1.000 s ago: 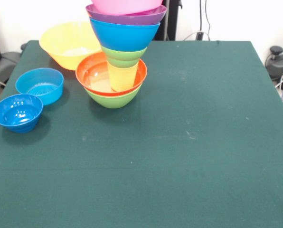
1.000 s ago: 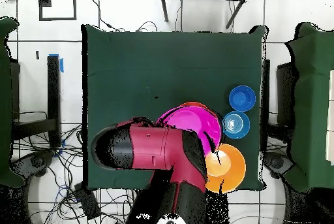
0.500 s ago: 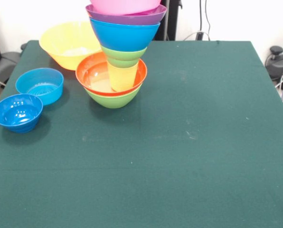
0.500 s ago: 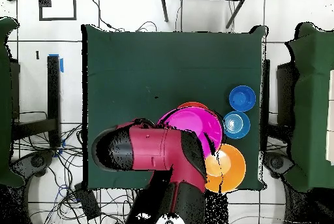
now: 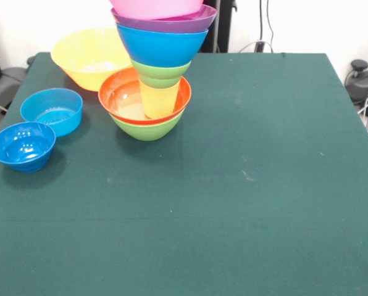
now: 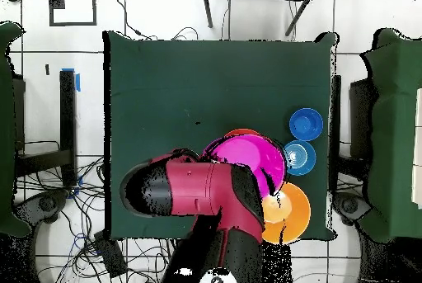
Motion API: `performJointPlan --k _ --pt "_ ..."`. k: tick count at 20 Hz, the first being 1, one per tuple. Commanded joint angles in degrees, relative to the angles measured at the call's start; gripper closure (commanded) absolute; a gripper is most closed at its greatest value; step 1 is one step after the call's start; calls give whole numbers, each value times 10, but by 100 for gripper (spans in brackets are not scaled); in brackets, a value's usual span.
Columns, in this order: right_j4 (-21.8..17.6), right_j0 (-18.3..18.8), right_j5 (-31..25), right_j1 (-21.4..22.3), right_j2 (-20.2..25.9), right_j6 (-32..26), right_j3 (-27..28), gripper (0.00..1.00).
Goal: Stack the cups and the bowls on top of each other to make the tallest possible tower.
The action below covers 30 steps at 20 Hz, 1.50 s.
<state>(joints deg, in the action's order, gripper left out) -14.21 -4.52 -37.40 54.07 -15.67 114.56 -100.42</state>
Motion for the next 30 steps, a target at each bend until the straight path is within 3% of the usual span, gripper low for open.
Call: performJointPlan --k 1,7,8,15,30 --pt "-49 6 16 -15 59 -39 -7 100" --pt "-34 25 27 -9 81 -50 -22 100" --pt "-27 33 30 -6 90 -57 -28 0" --pt "-14 37 -4 -5 94 -34 -27 0" --pt "-38 42 17 4 102 -29 -36 0"
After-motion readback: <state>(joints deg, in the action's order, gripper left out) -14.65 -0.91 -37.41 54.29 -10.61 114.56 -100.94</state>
